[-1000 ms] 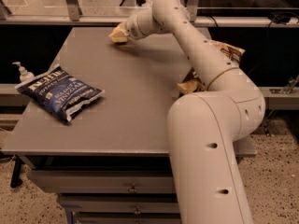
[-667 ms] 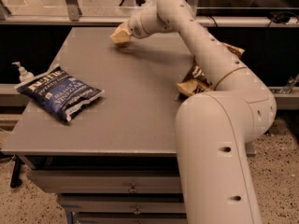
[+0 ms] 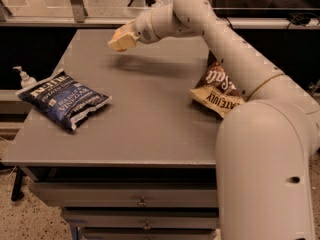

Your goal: Move orange near blue chip bag

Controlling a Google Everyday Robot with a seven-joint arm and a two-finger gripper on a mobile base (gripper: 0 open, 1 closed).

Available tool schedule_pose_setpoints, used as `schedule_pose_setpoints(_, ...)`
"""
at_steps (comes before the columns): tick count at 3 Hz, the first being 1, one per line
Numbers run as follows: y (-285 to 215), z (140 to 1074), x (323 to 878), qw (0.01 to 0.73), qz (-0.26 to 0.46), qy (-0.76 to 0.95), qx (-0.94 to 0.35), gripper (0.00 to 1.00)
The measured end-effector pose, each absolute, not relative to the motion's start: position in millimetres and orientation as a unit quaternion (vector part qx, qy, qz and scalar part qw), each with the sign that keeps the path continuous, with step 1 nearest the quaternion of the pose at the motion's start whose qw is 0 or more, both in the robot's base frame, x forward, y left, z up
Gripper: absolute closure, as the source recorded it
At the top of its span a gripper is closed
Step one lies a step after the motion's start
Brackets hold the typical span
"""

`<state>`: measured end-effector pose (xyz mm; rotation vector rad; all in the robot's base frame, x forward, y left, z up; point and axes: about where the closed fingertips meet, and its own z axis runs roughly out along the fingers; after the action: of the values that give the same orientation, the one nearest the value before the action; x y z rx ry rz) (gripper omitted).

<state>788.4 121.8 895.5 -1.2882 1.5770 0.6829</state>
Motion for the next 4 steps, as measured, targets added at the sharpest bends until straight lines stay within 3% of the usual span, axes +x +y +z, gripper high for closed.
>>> schedule_pose_setpoints(2,155.5,899.9,695.0,0.44,0.344,0.58,-0.593,1.0)
schedule_pose_setpoints(4,147.5,879.5,644.8,0.397,0.359,0.549,-0.642,1.0)
